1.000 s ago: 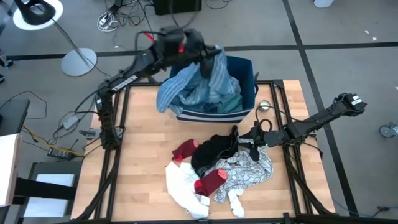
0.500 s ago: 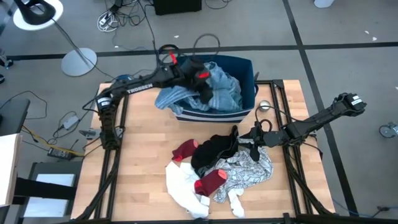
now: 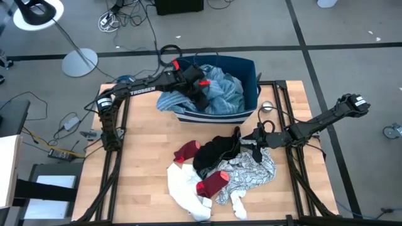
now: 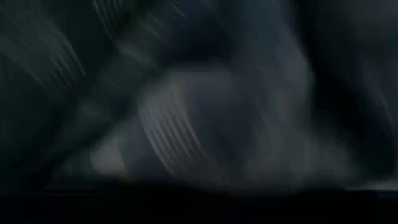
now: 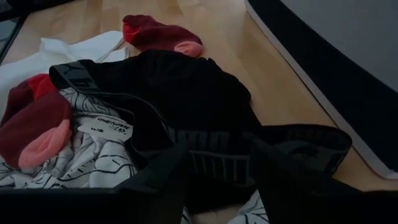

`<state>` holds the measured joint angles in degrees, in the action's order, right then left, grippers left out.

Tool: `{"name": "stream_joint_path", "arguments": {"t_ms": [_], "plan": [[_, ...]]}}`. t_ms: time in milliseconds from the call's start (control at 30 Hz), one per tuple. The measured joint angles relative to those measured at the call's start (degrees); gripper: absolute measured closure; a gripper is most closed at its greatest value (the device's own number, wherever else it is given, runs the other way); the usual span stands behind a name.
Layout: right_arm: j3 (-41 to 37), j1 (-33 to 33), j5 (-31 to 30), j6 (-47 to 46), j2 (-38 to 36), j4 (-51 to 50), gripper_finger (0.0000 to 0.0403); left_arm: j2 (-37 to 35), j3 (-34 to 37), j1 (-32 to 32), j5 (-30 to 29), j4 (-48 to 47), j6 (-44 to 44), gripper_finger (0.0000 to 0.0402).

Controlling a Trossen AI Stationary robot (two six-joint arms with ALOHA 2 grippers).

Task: Sort clothes
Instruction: Put the blue shirt into the blue laundry bin

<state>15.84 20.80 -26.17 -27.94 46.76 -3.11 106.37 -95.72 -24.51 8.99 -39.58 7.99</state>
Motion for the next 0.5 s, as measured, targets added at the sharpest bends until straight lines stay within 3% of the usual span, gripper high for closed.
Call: {"name": "stream_joint_path", "arguments": {"t_ms": [300, 500], "plan": [[0.0, 0.0, 0.0, -0.4, 0.0, -0.6, 0.0231, -3.2, -13.9, 0.3, -0.9, -9.6, -2.1, 0.0259], [0.0, 0.0, 0.0, -0.4, 0.0, -0.9, 0.0231, -3.8, -20.9, 0.3, -4.2, -22.8, -2.2, 0.0259]]}}
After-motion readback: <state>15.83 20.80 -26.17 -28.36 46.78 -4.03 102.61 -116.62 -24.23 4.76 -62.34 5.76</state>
